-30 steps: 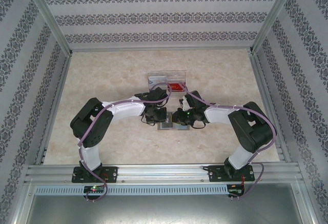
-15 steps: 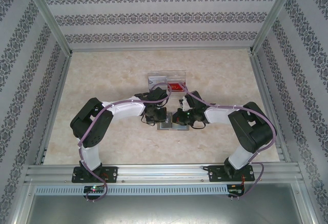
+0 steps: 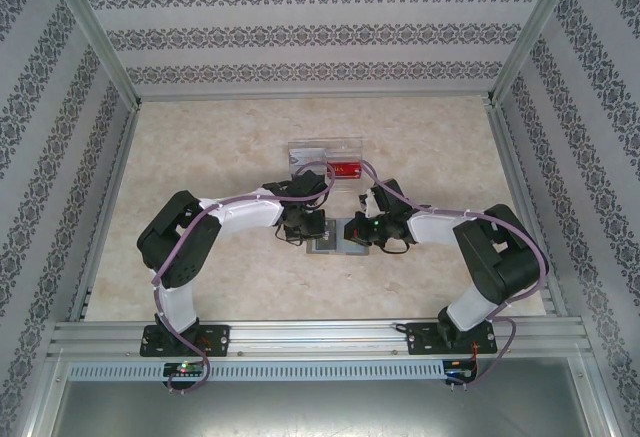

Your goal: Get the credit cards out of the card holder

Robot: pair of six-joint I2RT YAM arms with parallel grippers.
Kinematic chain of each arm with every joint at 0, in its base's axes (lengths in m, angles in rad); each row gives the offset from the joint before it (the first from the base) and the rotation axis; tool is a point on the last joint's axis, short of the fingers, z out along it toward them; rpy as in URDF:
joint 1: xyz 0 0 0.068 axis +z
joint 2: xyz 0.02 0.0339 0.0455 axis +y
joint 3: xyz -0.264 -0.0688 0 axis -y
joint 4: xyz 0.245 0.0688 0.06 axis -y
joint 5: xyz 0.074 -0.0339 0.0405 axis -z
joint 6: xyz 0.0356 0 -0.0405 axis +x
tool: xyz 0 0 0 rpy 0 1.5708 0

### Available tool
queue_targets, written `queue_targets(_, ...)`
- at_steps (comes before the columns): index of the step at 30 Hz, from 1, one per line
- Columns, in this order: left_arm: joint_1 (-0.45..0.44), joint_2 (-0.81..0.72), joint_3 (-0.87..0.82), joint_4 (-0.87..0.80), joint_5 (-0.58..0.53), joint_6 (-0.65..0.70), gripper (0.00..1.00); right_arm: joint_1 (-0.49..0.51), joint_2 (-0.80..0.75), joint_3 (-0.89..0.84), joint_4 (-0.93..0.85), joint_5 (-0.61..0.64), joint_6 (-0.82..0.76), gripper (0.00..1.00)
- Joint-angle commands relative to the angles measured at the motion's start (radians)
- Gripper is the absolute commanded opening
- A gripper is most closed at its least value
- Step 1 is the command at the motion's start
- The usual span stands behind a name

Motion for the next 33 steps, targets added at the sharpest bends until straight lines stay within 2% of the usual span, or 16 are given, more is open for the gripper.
queue_targets(1,-0.013,-0.008,-0.008,-0.016,-0.014,0.009,0.02,0.003,-0.039,0.010,-0.006,-0.013,-0.016,0.00)
queue_targets(9,-0.011,-0.059,0.029,-0.065,-0.055,0.028,0.05,0.031,-0.042,0.044,-0.034,-0.001,-0.033,0.08)
queue_targets(33,-0.032,0.043,0.025,-0.016,0.006,0.027,0.03,0.028,-0.005,0.025,-0.055,0.051,-0.031,0.13)
